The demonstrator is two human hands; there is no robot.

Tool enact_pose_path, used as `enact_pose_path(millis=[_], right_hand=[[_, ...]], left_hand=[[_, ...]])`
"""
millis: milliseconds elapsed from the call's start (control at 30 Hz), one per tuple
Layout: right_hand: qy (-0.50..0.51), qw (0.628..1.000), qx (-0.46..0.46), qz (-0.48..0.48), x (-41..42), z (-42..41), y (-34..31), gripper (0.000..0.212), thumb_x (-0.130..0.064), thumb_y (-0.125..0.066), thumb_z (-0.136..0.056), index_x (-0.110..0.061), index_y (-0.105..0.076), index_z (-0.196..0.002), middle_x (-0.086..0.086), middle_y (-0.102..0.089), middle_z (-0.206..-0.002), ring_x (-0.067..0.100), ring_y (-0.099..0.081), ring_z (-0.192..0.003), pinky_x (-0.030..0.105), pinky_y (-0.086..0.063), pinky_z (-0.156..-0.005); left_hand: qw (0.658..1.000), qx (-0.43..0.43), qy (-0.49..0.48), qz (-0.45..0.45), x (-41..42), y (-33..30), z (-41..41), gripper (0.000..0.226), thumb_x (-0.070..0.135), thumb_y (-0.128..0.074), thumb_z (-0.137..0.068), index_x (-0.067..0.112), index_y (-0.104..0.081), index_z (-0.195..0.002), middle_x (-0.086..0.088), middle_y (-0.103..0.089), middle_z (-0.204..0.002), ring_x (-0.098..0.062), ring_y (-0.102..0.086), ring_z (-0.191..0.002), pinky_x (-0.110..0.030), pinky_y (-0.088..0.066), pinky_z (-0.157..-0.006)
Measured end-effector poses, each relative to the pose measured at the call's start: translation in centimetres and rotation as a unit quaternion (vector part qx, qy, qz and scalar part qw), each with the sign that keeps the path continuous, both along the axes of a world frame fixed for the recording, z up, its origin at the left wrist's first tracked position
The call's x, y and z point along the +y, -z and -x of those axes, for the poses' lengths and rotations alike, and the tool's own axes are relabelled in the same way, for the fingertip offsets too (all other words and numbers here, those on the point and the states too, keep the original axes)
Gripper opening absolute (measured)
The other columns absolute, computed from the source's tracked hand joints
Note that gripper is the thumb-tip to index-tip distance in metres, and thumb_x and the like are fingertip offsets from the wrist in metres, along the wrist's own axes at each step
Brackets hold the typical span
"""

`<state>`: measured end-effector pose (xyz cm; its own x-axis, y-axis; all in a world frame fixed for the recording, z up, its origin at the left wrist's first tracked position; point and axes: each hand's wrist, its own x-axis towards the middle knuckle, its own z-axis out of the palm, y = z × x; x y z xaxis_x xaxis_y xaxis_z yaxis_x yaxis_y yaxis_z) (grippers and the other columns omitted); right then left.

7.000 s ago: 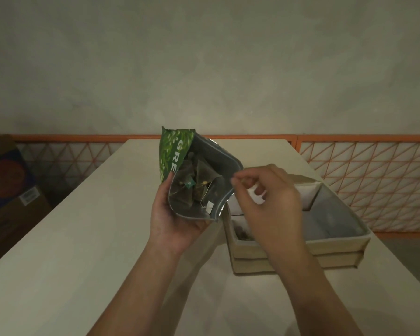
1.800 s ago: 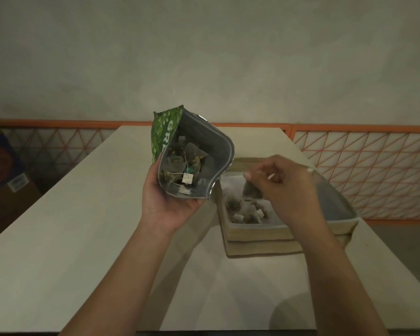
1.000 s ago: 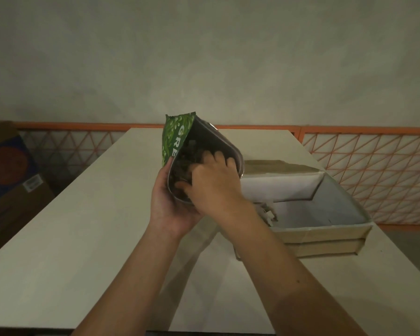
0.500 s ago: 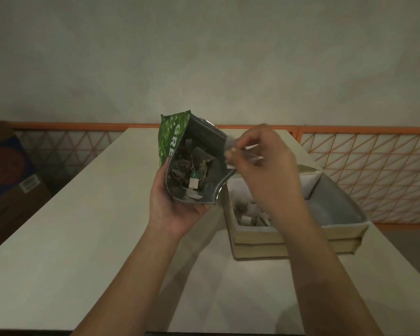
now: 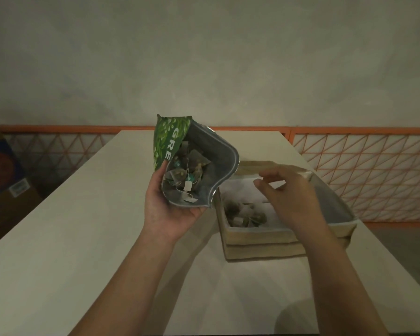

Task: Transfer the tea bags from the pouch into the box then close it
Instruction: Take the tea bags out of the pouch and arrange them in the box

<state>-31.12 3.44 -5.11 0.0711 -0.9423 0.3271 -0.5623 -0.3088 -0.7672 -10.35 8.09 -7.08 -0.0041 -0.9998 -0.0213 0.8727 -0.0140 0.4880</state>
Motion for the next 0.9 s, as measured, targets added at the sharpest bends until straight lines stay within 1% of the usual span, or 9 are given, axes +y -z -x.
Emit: enact_pose_path(millis=[67, 133, 267, 333, 433, 567, 667, 733, 900], right_hand=[[-0.003, 0.998, -0.041, 0.044, 0.7, -0.7, -0.5, 0.012, -0.027, -0.065, -0.092, -0.025, -0.068, -0.104, -0.012, -0.066, -0.099, -0.007, -0.057, -0.075, 0.006, -0.042, -0.059], [-0.033, 0.991, -0.093, 0.090, 1.8, -2.0, -1.4, 0.007, -0.021, -0.066, -0.091, -0.024, -0.068, -0.097, -0.009, -0.068, -0.094, -0.008, -0.058, -0.076, 0.003, -0.042, -0.061], [-0.125, 0.974, -0.082, 0.171, 3.5, -5.9, -2.8, 0.006, -0.017, -0.072, -0.087, -0.018, -0.074, -0.092, -0.008, -0.068, -0.085, -0.002, -0.057, -0.072, 0.006, -0.043, -0.065], [-0.145, 0.969, -0.031, 0.199, 3.3, -8.0, -3.1, 0.009, -0.017, -0.073, -0.085, -0.017, -0.076, -0.094, -0.006, -0.069, -0.086, -0.002, -0.055, -0.071, 0.007, -0.042, -0.068], [-0.150, 0.961, 0.107, 0.208, 2.4, -10.9, -3.3, 0.019, -0.022, -0.065, -0.091, -0.021, -0.074, -0.108, -0.003, -0.069, -0.103, 0.012, -0.056, -0.098, 0.023, -0.045, -0.084], [-0.128, 0.933, 0.277, 0.192, 1.2, -13.4, -2.9, 0.034, -0.029, -0.056, -0.094, -0.022, -0.061, -0.127, 0.005, -0.051, -0.131, 0.025, -0.043, -0.122, 0.038, -0.039, -0.100], [-0.117, 0.908, 0.368, 0.163, 0.8, -14.3, -2.5, 0.035, -0.036, -0.053, -0.094, -0.027, -0.060, -0.127, 0.007, -0.040, -0.139, 0.029, -0.034, -0.126, 0.044, -0.030, -0.106], [-0.121, 0.904, 0.384, 0.147, 0.6, -14.4, -2.2, 0.031, -0.037, -0.053, -0.094, -0.028, -0.065, -0.122, 0.006, -0.041, -0.139, 0.029, -0.032, -0.125, 0.045, -0.028, -0.107], [-0.168, 0.925, 0.315, 0.127, 0.6, -13.4, -2.4, 0.018, -0.033, -0.058, -0.090, -0.027, -0.070, -0.103, 0.001, -0.048, -0.127, 0.025, -0.034, -0.119, 0.042, -0.031, -0.103]], left_hand=[[1.000, -0.002, 0.002, -0.001, 0.0, 0.0, -0.1, 0.051, 0.051, -0.047, -0.094, 0.013, -0.080, -0.101, -0.012, -0.069, -0.120, -0.031, -0.070, -0.096, -0.036, -0.059, -0.066], [1.000, -0.007, 0.009, 0.003, 0.0, -0.1, -0.3, 0.049, 0.051, -0.051, -0.091, 0.014, -0.079, -0.106, -0.011, -0.065, -0.128, -0.031, -0.066, -0.104, -0.036, -0.060, -0.070], [0.999, -0.031, -0.002, -0.003, -0.1, -0.4, -0.6, 0.052, 0.054, -0.053, -0.087, 0.013, -0.079, -0.106, -0.010, -0.068, -0.123, -0.027, -0.068, -0.102, -0.035, -0.059, -0.076], [0.999, -0.036, -0.011, -0.005, 0.0, -0.5, -0.7, 0.052, 0.053, -0.052, -0.088, 0.013, -0.080, -0.101, -0.008, -0.072, -0.117, -0.024, -0.071, -0.099, -0.034, -0.058, -0.082], [0.999, -0.032, -0.017, -0.012, 0.3, -0.5, -1.1, 0.047, 0.052, -0.056, -0.081, 0.014, -0.082, -0.093, -0.006, -0.075, -0.106, -0.021, -0.073, -0.092, -0.030, -0.058, -0.078], [0.999, -0.042, -0.024, -0.024, 0.5, -0.3, -1.7, 0.047, 0.050, -0.059, -0.079, 0.017, -0.080, -0.103, -0.008, -0.072, -0.118, -0.024, -0.070, -0.105, -0.033, -0.055, -0.086], [0.998, -0.048, -0.014, -0.025, 0.4, -0.4, -1.8, 0.051, 0.050, -0.059, -0.078, 0.017, -0.077, -0.112, -0.010, -0.069, -0.128, -0.026, -0.067, -0.116, -0.035, -0.050, -0.095], [0.999, -0.043, -0.007, -0.020, 0.4, -0.3, -1.8, 0.052, 0.051, -0.058, -0.080, 0.015, -0.078, -0.111, -0.012, -0.070, -0.125, -0.029, -0.071, -0.107, -0.038, -0.056, -0.089], [0.999, -0.042, -0.016, -0.030, 0.3, -0.2, -1.8, 0.051, 0.053, -0.054, -0.086, 0.014, -0.080, -0.106, -0.011, -0.072, -0.121, -0.028, -0.073, -0.101, -0.037, -0.056, -0.086]])
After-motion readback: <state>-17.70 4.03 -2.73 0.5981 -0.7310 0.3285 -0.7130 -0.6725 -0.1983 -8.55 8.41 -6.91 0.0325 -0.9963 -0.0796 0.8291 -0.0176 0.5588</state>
